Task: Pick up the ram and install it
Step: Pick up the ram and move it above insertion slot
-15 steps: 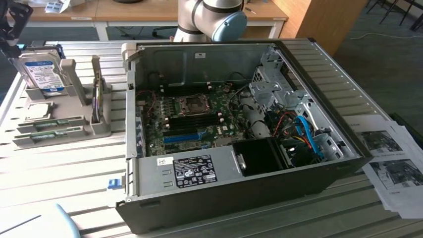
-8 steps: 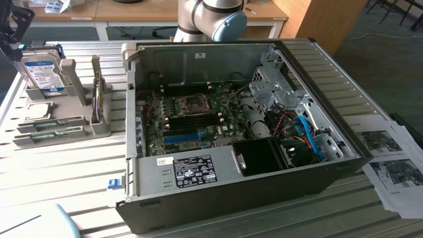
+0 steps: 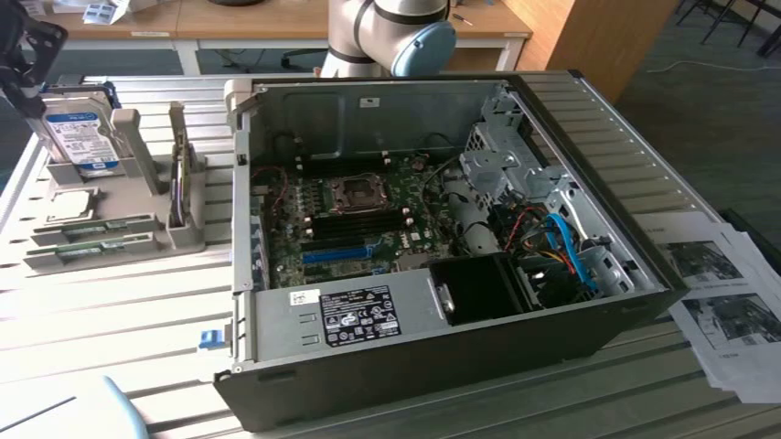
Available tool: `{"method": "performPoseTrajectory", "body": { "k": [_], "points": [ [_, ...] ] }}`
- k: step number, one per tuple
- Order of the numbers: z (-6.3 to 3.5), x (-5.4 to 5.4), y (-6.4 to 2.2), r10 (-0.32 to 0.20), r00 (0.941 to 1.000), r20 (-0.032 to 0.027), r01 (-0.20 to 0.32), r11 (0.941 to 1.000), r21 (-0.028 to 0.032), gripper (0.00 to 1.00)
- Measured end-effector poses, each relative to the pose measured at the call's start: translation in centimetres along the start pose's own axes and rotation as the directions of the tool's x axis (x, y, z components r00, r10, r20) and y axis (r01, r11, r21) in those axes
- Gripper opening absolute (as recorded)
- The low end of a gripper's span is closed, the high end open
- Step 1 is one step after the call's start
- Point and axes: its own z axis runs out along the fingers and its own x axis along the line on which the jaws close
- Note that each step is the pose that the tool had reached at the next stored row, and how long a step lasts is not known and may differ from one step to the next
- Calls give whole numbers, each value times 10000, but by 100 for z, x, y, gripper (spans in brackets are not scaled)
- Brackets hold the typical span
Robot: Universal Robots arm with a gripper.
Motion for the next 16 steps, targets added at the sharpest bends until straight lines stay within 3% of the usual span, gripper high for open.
{"method": "performPoseTrajectory", "body": {
  "k": [16],
  "points": [
    [182,-3,-7,0,10000,-1,0,10000,0,9]
  ]
}}
